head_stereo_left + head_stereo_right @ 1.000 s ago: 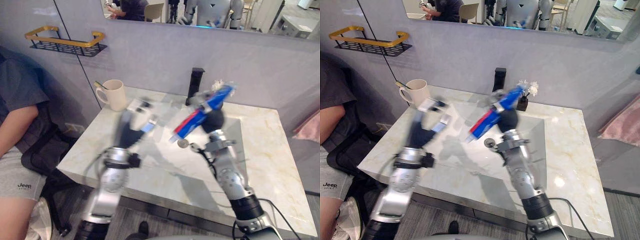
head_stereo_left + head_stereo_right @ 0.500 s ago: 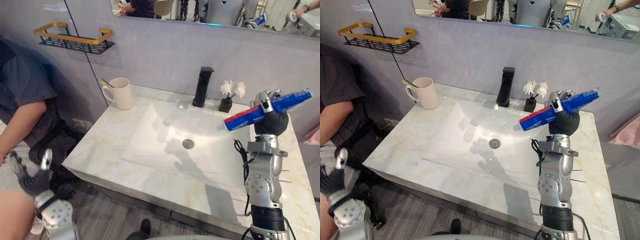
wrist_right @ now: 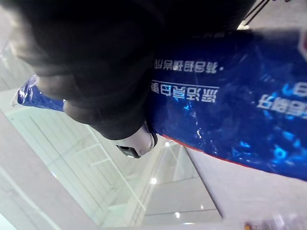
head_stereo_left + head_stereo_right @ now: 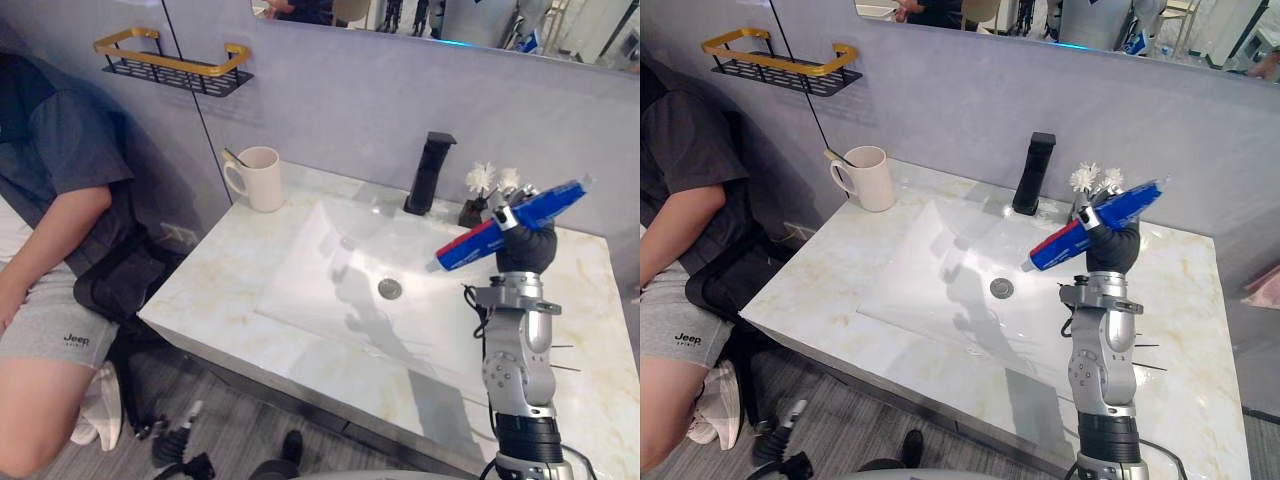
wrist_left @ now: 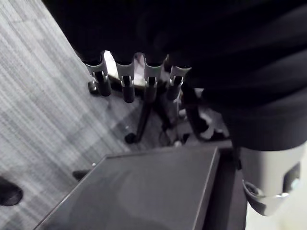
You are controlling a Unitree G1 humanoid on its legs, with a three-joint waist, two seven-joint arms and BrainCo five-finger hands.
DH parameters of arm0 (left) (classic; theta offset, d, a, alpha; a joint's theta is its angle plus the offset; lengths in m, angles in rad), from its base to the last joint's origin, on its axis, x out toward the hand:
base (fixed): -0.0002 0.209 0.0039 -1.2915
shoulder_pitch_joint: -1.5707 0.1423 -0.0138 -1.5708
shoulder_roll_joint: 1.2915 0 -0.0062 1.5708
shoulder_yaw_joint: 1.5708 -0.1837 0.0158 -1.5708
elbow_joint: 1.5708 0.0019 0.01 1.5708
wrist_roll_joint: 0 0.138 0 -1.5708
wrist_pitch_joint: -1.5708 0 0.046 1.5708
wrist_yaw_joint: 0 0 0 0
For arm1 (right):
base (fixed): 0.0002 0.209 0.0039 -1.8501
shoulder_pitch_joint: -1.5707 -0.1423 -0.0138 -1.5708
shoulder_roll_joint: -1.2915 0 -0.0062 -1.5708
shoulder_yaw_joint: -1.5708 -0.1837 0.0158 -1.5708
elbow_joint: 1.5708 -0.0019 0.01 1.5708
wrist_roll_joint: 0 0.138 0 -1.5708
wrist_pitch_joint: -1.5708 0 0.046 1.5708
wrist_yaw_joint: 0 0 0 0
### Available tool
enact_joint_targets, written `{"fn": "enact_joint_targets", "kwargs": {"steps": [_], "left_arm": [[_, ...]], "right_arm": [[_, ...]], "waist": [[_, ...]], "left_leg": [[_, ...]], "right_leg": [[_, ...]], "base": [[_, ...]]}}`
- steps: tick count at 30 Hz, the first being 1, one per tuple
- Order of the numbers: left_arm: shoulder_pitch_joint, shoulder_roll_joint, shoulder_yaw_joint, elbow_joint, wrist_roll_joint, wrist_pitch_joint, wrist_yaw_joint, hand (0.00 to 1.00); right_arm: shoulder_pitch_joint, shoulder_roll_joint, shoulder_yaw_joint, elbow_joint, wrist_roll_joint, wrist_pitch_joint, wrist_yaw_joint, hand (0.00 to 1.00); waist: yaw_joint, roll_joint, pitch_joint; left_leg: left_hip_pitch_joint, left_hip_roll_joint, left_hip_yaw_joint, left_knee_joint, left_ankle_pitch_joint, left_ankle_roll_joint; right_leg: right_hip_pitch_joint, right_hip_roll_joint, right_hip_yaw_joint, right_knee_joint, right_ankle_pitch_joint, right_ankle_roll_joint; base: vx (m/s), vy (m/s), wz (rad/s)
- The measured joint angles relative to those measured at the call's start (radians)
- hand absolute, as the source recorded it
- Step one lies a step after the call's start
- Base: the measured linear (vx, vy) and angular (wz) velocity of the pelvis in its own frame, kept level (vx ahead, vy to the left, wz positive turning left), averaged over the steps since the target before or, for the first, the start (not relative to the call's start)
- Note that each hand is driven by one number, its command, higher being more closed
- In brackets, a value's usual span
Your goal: Organize washtable
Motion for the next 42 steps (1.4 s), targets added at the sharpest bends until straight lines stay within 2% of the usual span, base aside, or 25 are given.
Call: {"fn": "enact_joint_targets", "kwargs": {"steps": [5, 9, 14, 17, 20, 22, 25, 28, 30, 33, 38, 42], "left_arm": [[-0.02, 0.009, -0.118, 0.022, 0.04, -0.002, -0.026, 0.0], [-0.05, 0.029, -0.17, 0.021, 0.042, -0.02, -0.041, 0.0], [-0.075, 0.043, -0.199, 0.018, 0.042, -0.036, -0.04, 0.0], [-0.092, 0.052, -0.202, 0.02, 0.042, -0.044, -0.04, 0.0], [-0.101, 0.065, -0.203, 0.02, 0.041, -0.047, -0.038, 0.0], [-0.101, 0.08, -0.204, 0.021, 0.039, -0.049, -0.036, 0.0], [-0.1, 0.12, -0.229, 0.069, 0.04, -0.048, -0.031, 0.0], [-0.087, 0.13, -0.239, 0.087, 0.047, -0.041, -0.017, 0.0], [-0.097, 0.139, -0.245, 0.086, 0.073, -0.044, -0.012, 0.0], [-0.099, 0.155, -0.275, 0.082, 0.076, -0.051, -0.001, 0.0], [-0.101, 0.16, -0.289, 0.082, 0.076, -0.057, 0.008, 0.0], [-0.114, 0.163, -0.313, 0.082, 0.076, -0.063, 0.01, 0.0]], "right_arm": [[-0.226, -0.045, 0.041, 0.116, -0.066, -0.001, -0.064, 1.0], [-0.498, -0.103, 0.067, 0.233, -0.107, -0.004, -0.116, 1.0], [-0.782, -0.161, 0.088, 0.394, -0.137, -0.015, -0.185, 1.0], [-0.907, -0.205, 0.124, 0.49, -0.148, -0.016, -0.214, 1.0], [-0.969, -0.241, 0.148, 0.564, -0.185, -0.014, -0.242, 1.0], [-1.005, -0.251, 0.158, 0.606, -0.219, -0.013, -0.265, 1.0], [-1.067, -0.291, 0.196, 0.684, -0.276, -0.003, -0.302, 1.0], [-1.104, -0.299, 0.215, 0.754, -0.337, 0.012, -0.328, 1.0], [-1.127, -0.309, 0.244, 0.797, -0.394, 0.034, -0.349, 1.0], [-1.166, -0.309, 0.267, 0.842, -0.442, 0.046, -0.374, 1.0], [-1.211, -0.309, 0.266, 0.869, -0.449, 0.048, -0.401, 1.0], [-1.212, -0.311, 0.265, 0.896, -0.437, 0.048, -0.412, 1.0]], "waist": [[0.017, -0.001, 0.001], [0.077, -0.006, 0.018], [0.132, -0.014, 0.043], [0.153, -0.019, 0.067], [0.171, -0.026, 0.078], [0.171, -0.028, 0.088], [0.195, -0.036, 0.112], [0.202, -0.038, 0.123], [0.223, -0.039, 0.135], [0.224, -0.039, 0.153], [0.234, -0.038, 0.176], [0.253, -0.037, 0.193]], "left_leg": [[-0.038, 0.0, -0.054, 0.0, 0.018, -0.006], [-0.066, 0.0, -0.114, 0.0, 0.03, -0.013], [-0.1, -0.001, -0.159, 0.0, 0.045, -0.02], [-0.115, -0.002, -0.181, 0.0, 0.047, -0.023], [-0.127, -0.004, -0.194, 0.0, 0.048, -0.025], [-0.137, -0.006, -0.21, 0.0, 0.051, -0.029], [-0.159, 0.001, -0.215, 0.0, 0.057, -0.035], [-0.175, -0.001, -0.225, 0.0, 0.058, -0.037], [-0.184, 0.0, -0.227, 0.0, 0.059, -0.037], [-0.196, -0.001, -0.237, 0.001, 0.059, -0.038], [-0.223, 0.002, -0.239, 0.001, 0.06, -0.04], [-0.239, 0.0, -0.243, 0.001, 0.06, -0.04]], "right_leg": [[-0.001, 0.009, -0.049, 0.0, -0.002, 0.003], [0.001, 0.022, -0.108, -0.001, -0.01, 0.001], [-0.001, 0.032, -0.154, -0.003, -0.014, 0.0], [-0.002, 0.036, -0.177, -0.003, -0.018, 0.0], [-0.005, 0.039, -0.195, -0.003, -0.021, 0.001], [-0.007, 0.042, -0.211, -0.003, -0.026, 0.002], [-0.024, 0.053, -0.215, -0.009, -0.027, 0.0], [-0.03, 0.058, -0.227, -0.019, -0.027, 0.001], [-0.037, 0.061, -0.229, -0.023, -0.027, 0.0], [-0.039, 0.067, -0.242, -0.035, -0.027, 0.0], [-0.064, 0.071, -0.245, -0.038, -0.027, 0.0], [-0.077, 0.072, -0.25, -0.041, -0.027, 0.0]], "base": [[-0.01, -0.04, 0.31], [-0.03, -0.052, 0.43], [0.0, -0.024, 0.32], [-0.01, -0.009, 0.24], [-0.01, -0.008, 0.19], [0.0, -0.015, 0.21], [0.0, -0.018, 0.06], [0.01, -0.012, 0.11], [0.0, 0.0, 0.0], [0.01, -0.005, 0.09], [0.0, 0.0, 0.01], [0.0, 0.009, 0.03]]}}
